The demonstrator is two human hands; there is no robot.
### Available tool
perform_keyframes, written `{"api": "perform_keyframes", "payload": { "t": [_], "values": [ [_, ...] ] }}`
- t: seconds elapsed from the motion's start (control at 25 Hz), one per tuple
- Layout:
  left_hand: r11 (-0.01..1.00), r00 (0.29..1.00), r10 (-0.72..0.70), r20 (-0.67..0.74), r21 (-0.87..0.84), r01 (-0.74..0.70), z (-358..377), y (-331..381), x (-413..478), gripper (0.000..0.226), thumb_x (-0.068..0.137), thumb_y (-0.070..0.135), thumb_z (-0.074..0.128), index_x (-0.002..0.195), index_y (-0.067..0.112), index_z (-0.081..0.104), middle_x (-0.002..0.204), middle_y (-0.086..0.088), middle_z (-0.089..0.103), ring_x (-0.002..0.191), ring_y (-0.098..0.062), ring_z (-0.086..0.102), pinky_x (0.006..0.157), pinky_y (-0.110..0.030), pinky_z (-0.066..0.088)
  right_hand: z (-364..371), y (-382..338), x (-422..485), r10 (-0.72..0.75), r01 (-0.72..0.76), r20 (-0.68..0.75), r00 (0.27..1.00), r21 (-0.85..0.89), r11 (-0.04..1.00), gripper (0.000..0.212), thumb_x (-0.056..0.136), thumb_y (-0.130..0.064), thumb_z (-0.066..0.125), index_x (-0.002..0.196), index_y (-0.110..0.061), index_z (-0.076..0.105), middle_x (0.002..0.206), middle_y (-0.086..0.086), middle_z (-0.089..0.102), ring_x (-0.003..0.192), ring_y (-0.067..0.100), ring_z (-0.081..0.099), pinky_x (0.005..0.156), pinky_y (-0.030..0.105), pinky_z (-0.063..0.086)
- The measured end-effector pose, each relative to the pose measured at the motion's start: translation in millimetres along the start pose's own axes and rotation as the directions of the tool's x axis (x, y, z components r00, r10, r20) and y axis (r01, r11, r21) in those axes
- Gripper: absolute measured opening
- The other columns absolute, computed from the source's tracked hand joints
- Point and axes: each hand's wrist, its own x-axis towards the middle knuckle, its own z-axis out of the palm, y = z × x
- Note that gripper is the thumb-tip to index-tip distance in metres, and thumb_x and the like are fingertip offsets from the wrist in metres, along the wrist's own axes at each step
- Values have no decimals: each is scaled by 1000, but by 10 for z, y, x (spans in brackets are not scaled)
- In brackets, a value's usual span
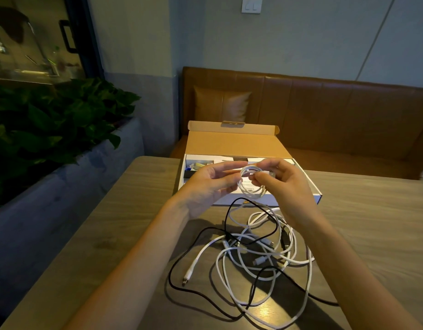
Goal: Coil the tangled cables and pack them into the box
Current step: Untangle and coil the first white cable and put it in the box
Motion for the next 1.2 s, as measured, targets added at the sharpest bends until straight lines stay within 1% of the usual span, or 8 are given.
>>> {"api": "perform_keyframes", "payload": {
  "t": [0.08, 0.16, 0.28, 0.4, 0.64, 0.88, 1.04, 1.2],
  "values": [
    [999, 999, -31, 31, 11, 30, -63, 5, 1, 33, 89, 5, 70, 119, 18, 72, 117, -6, 73, 113, -24, 66, 90, -31, 56, -9, 27, 14, -2, 3, 11, 1000, -39, 999, 17, 90, -6, 70, 106, -13, 69, 100, 1, 74, 91, 20, 73, 80, 32, 61],
    [992, 999, -49, 4, 118, 49, -73, 5, 8, 33, 87, 5, 74, 117, 19, 73, 110, -2, 74, 104, -18, 69, 84, -28, 57, 10, 68, 16, -48, 52, 22, 999, -217, 975, 20, 91, -10, 70, 109, -17, 68, 102, -2, 74, 94, 16, 72, 81, 32, 61],
    [948, 999, -29, -46, 316, 42, -77, -36, 25, 29, 87, 9, 76, 113, 21, 75, 106, 4, 73, 97, -12, 69, 78, -23, 58, 51, 136, -1, -82, 89, 36, 996, -489, 868, 25, 93, -19, 70, 118, -21, 65, 104, -7, 71, 91, 6, 69, 71, 16, 57],
    [920, 991, 23, -130, 392, 30, -74, -80, 43, 26, 89, 9, 74, 112, 22, 75, 107, 9, 70, 99, -12, 65, 75, -20, 57, 59, 163, -6, -121, 105, 16, 993, -619, 778, 27, 92, -27, 70, 118, -19, 67, 99, -7, 69, 82, 4, 65, 71, 13, 51],
    [923, 968, 95, -232, 385, 2, -44, -207, 109, 25, 92, 13, 71, 116, 20, 75, 120, 5, 67, 110, -14, 64, 78, -23, 59, 48, 218, 21, -152, 104, -28, 988, -608, 787, 31, 93, -26, 69, 123, -16, 69, 110, -2, 74, 86, 4, 66, 74, 14, 53],
    [924, 941, 168, -295, 380, -46, 34, -204, 244, 30, 96, 19, 67, 126, 23, 69, 115, 1, 68, 96, -14, 70, 74, -19, 59, -10, 192, 262, -107, 41, -117, 987, -465, 884, 27, 91, -28, 73, 115, -17, 68, 100, -6, 72, 86, 7, 71, 68, 19, 60],
    [835, 912, 199, -359, 549, 34, -111, -201, 607, 28, 97, 22, 65, 125, 21, 68, 116, 0, 66, 85, -11, 71, 67, -17, 57, 49, 327, 706, -14, -24, -63, 998, -568, 822, 24, 94, -28, 70, 114, -16, 70, 107, 0, 72, 88, 15, 70, 75, 29, 61],
    [727, 917, 99, -387, 657, 199, -252, -286, 1071, 28, 95, 18, 68, 123, 13, 67, 115, -9, 68, 86, -19, 69, 66, -23, 57, 48, 608, 1121, 153, -164, -66, 986, -555, 816, 25, 93, -19, 71, 116, -11, 67, 110, 11, 73, 81, 19, 72, 61, 23, 58]
  ]
}}
